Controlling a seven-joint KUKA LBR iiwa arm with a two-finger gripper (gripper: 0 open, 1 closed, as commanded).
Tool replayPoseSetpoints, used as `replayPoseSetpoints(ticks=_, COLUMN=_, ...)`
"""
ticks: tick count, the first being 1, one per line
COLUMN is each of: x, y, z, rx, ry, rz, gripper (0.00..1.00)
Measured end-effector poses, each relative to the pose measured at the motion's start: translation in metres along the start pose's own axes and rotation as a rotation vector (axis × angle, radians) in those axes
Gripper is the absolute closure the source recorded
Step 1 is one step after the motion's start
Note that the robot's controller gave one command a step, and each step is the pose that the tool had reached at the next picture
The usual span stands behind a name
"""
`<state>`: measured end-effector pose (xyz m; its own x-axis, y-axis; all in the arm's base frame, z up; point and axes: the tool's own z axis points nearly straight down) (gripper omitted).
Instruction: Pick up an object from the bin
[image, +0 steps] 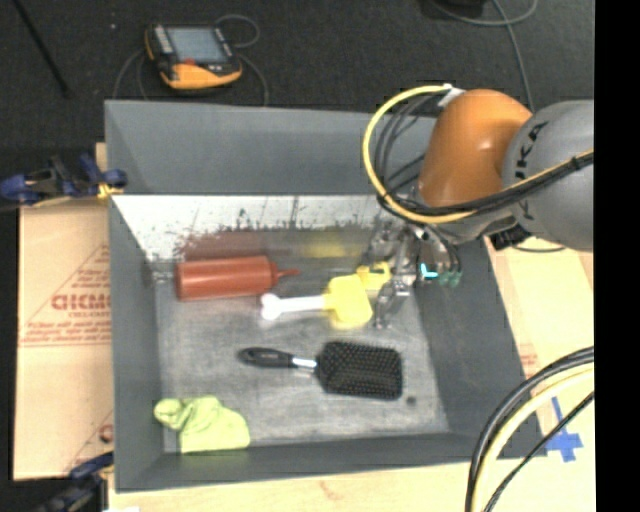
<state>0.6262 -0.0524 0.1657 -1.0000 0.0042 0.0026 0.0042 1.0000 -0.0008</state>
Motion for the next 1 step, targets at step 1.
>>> replayPoseSetpoints(ticks=1, x=-0.0018, y=-0.0001, z=-0.0041, rx=0.001, ry=-0.007, rz=-0.001, gripper=0.0)
